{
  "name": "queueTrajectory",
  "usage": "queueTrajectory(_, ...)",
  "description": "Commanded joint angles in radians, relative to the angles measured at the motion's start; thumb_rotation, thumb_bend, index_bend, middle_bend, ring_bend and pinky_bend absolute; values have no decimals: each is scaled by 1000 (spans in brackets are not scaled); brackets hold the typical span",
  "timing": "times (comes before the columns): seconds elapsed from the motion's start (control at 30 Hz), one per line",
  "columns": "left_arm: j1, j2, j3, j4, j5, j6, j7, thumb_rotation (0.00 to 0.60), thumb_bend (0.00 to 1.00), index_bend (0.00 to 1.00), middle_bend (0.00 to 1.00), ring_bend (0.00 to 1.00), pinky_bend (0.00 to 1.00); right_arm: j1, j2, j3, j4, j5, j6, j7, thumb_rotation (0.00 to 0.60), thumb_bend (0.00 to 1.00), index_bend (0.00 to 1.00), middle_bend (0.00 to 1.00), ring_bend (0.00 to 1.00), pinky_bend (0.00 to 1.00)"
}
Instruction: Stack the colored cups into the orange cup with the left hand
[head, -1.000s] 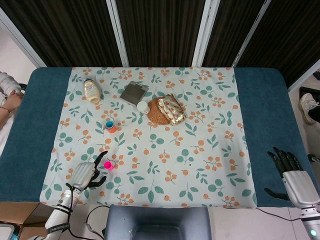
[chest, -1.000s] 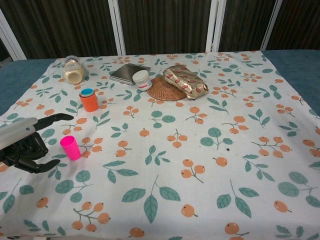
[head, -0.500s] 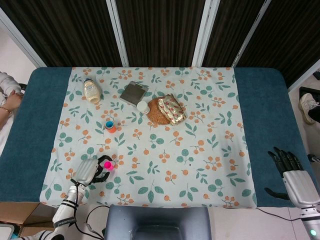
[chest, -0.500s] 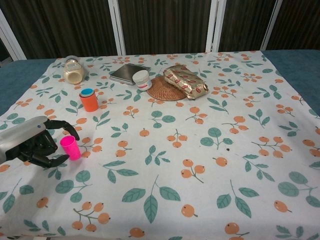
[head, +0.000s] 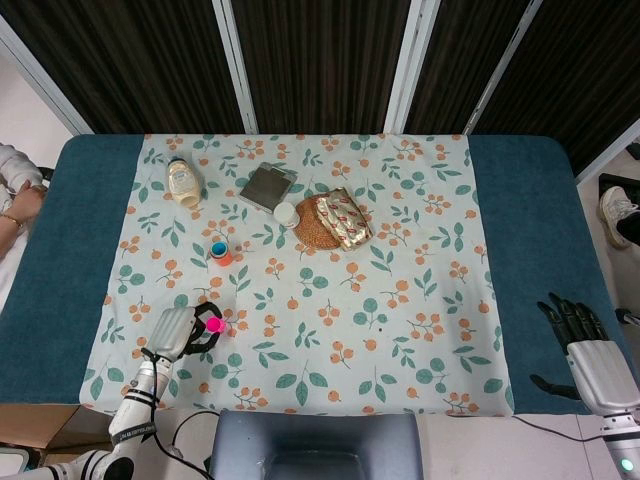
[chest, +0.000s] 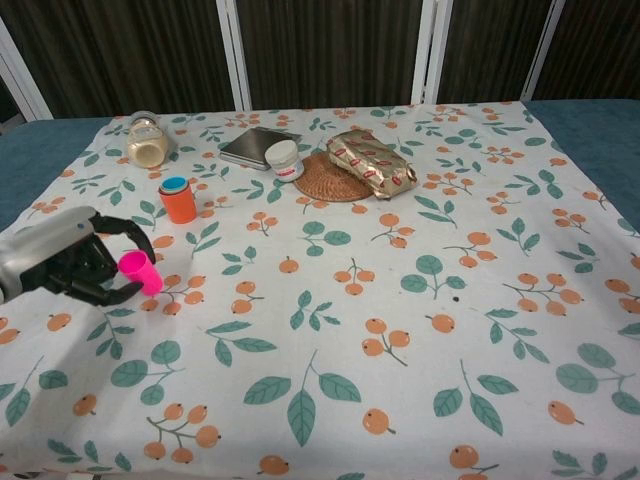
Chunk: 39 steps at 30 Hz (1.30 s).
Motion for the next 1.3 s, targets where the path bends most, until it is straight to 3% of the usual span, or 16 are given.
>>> queueTrajectory(0.03,-38,11,-85,-9,-21,17,0,600,390,588,1000,1000,1000,1,-1,1,0,2,-2,-2,600,186,0,0,0,0)
queueTrajectory(0.2,-130,-3,-233,41,-122,-6,41,600,391,588,1000,1000,1000,2,-5,7,-1,14,-4,-10,600,186,0,0,0,0)
queueTrajectory(0.37,-211,-50,-288,150,-202,-50,85,600,391,588,1000,1000,1000,6,-13,13,0,28,-13,-25,600,185,0,0,0,0)
queueTrajectory(0.6,-263,-109,-282,274,-250,-98,99,600,390,588,1000,1000,1000,8,-16,23,-2,49,-19,-36,600,185,0,0,0,0)
queueTrajectory(1.1,-296,-174,-251,431,-272,-147,87,600,384,576,1000,1000,1000,7,-10,24,-4,51,-16,-26,600,185,0,0,0,0)
queueTrajectory(1.17,-300,-178,-249,444,-276,-155,89,600,390,514,1000,1000,1000,7,-11,24,-3,52,-17,-27,600,185,0,0,0,0)
queueTrajectory(1.3,-303,-177,-245,453,-287,-177,94,600,388,182,1000,1000,1000,7,-11,25,-3,53,-18,-29,600,185,0,0,0,0)
